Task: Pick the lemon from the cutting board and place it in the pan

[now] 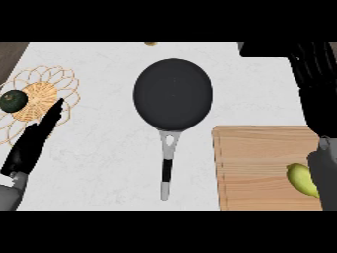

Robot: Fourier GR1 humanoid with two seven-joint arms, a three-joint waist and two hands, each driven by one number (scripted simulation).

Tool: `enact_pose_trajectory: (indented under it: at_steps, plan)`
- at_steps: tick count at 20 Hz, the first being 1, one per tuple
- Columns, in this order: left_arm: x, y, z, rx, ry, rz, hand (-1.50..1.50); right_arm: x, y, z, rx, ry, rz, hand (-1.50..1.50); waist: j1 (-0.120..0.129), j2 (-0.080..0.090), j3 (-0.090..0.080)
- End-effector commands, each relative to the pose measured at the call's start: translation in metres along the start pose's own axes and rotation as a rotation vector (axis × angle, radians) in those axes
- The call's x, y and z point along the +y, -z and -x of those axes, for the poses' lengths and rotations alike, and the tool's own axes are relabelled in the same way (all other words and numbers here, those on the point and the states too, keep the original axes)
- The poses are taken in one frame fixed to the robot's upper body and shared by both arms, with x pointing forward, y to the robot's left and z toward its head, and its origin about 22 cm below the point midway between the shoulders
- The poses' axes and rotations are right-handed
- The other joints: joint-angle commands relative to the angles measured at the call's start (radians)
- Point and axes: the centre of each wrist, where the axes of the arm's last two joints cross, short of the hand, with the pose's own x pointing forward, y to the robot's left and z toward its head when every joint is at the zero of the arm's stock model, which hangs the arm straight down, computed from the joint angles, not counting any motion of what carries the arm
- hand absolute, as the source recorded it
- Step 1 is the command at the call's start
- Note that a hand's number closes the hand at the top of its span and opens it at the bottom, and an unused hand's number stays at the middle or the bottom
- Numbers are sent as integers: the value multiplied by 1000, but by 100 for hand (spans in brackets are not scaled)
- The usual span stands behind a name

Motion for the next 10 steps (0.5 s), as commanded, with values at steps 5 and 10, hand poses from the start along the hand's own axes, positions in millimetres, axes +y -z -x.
enact_pose_trajectory:
  at_steps: [5, 10]
  plan:
    - [0, 13, -36, -127, -266, -100, 0, 25, -7, -56, -454, 170, -681, 150, -3, -35, 0]
    - [-9, 10, -33, -110, -424, -142, 0, -52, -25, -71, -676, -66, -670, 150, -71, -12, 8]
